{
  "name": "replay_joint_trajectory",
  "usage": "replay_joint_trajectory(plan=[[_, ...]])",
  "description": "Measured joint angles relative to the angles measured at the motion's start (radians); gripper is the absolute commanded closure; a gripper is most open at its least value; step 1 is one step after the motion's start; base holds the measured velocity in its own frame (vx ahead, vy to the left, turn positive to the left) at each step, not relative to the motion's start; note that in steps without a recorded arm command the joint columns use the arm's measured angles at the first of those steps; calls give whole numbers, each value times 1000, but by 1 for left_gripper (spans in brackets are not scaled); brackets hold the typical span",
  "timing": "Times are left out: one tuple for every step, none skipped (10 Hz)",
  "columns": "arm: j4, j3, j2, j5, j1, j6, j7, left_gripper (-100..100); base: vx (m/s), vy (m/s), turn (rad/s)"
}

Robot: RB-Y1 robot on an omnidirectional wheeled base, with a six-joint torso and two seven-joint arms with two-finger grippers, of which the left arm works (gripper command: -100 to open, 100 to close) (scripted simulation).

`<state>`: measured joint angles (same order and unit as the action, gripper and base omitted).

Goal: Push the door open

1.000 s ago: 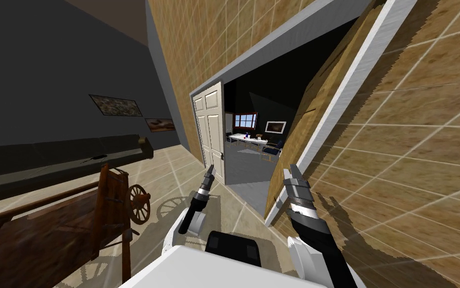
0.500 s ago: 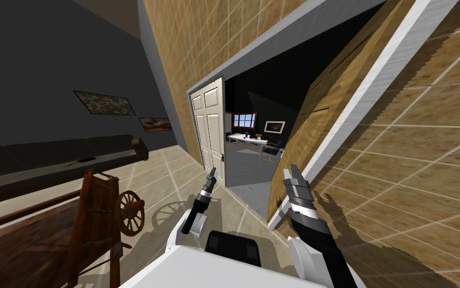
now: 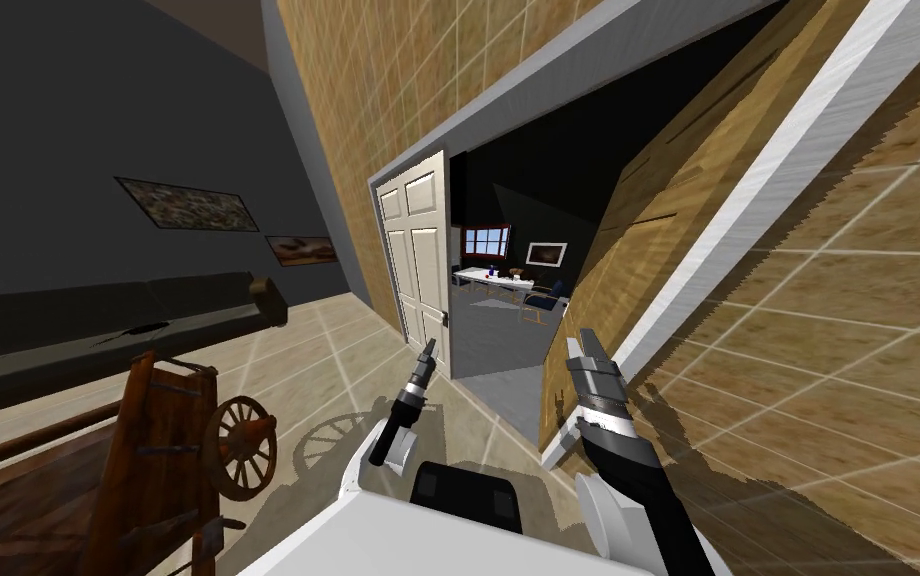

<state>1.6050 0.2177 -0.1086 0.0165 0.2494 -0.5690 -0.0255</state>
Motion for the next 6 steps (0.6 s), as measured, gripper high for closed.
replay_joint_trajectory(plan=[[-20, 4, -3, -3, -4, -7, 3, -100, 84, 85, -46], [-43, 9, -1, -5, -13, -12, 4, -100, 81, 92, -52], [-60, 15, 0, -7, -16, -17, 4, -100, 96, 87, -50], [-85, 18, -2, -10, -27, -22, 7, -100, 96, 81, -52], [-103, 22, -3, -13, -33, -26, 9, -100, 61, 73, -57], [-123, 26, -4, -15, -39, -31, 11, -100, 69, 99, -48]])
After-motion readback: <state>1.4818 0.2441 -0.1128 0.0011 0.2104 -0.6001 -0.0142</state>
